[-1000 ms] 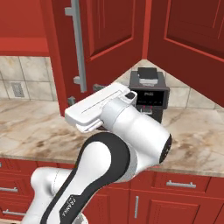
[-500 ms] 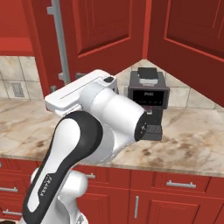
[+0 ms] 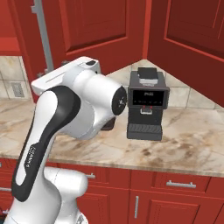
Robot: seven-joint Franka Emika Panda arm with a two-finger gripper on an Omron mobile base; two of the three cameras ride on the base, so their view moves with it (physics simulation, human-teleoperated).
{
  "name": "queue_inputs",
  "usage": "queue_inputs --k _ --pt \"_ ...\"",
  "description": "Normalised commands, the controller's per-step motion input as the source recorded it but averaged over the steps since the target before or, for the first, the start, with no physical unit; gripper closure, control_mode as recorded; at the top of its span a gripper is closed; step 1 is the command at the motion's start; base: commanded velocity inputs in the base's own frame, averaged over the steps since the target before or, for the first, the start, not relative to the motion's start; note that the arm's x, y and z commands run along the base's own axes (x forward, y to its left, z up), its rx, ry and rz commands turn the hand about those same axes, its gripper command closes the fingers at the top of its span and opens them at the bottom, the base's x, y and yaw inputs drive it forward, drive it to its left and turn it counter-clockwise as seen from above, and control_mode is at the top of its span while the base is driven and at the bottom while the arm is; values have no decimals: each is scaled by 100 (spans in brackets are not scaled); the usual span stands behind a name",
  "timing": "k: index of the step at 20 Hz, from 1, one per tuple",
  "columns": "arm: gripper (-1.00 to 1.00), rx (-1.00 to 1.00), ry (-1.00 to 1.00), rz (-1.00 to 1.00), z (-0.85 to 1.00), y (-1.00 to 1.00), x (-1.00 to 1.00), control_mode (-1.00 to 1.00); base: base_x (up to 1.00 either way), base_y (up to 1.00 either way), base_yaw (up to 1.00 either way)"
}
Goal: Close all open cabinet doors.
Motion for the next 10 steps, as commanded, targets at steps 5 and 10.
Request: queue_inputs --k 5,10 --pt "-100 -2 0 0 0 46 49 -100 0 0 0" --pt "-100 0 1 0 -1 48 55 -100 0 0 0"
